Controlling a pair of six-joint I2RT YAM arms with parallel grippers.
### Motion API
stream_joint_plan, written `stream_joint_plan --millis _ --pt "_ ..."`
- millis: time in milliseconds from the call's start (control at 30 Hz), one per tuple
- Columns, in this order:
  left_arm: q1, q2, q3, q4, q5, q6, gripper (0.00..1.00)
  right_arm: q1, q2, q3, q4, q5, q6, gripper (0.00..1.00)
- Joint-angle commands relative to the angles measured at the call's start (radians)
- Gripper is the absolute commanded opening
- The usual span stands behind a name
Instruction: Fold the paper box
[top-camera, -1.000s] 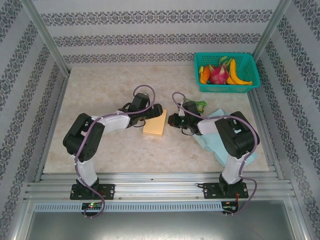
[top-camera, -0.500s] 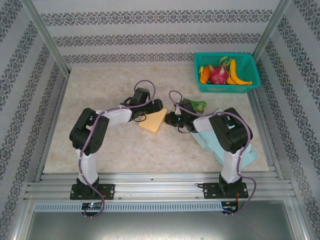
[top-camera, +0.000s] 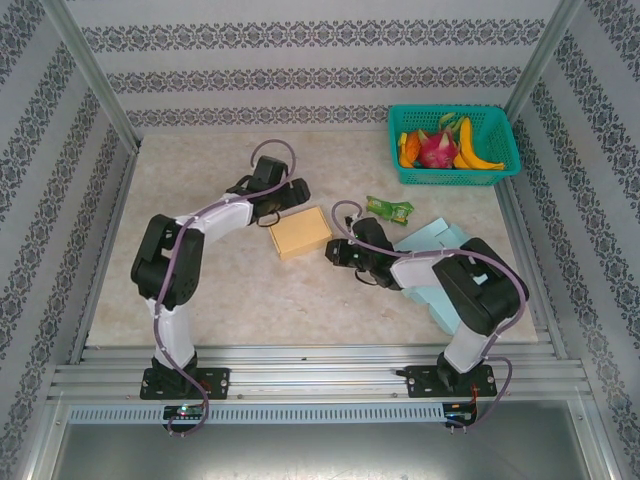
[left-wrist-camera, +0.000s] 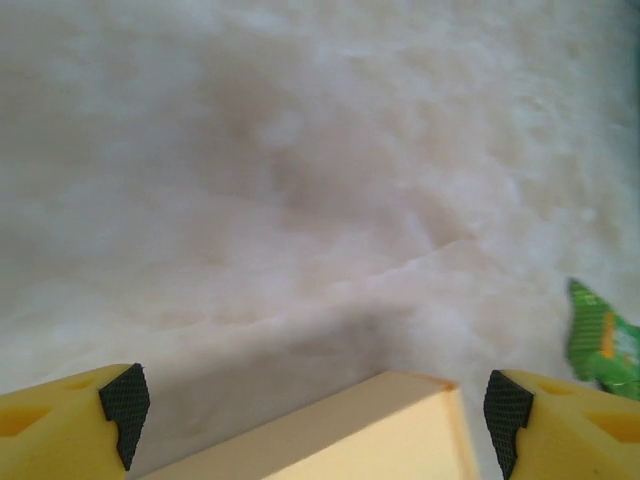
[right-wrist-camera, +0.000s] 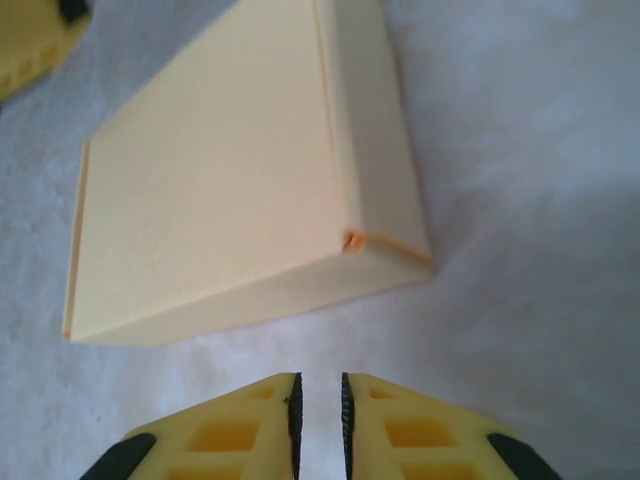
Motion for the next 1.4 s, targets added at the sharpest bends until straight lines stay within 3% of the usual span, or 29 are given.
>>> stream_joint_plan --millis 0,100,233,533,800,1133,1367 --pt "0.0 -0.143 -0.129 -0.027 -0.053 -0.036 0.89 -0.015 -0.045 0.011 -0.06 0.066 -0.086 0.28" --pt "-0.004 -0.253 -0.272 0.04 -0.044 -0.071 0.89 -0.024 -0.051 0.043 -0.1 0.064 -0.125 0.39" --pt "-0.019 -0.339 -0.394 0.089 -0.015 -0.101 0.89 -0.052 -0.007 0.137 -0.18 0.025 -0.178 0.44" --pt "-0.048 -0.298 -0.475 0.189 0.042 -0.144 0.88 -0.092 0.139 0.299 -0.239 -0.053 -0.218 0.46" --pt "-0.053 -0.193 -0.41 0.22 0.074 -0.142 0.86 -0.09 0.219 0.353 -0.234 -0.109 -0.22 0.42" --pt "-0.046 -0.124 -0.246 0.173 0.055 -0.07 0.69 -0.064 0.208 0.365 -0.188 -0.153 -0.186 0.37" --pt "0.01 -0.061 -0.116 0.143 0.08 0.01 0.69 -0.038 0.207 0.428 -0.165 -0.114 -0.166 0.37"
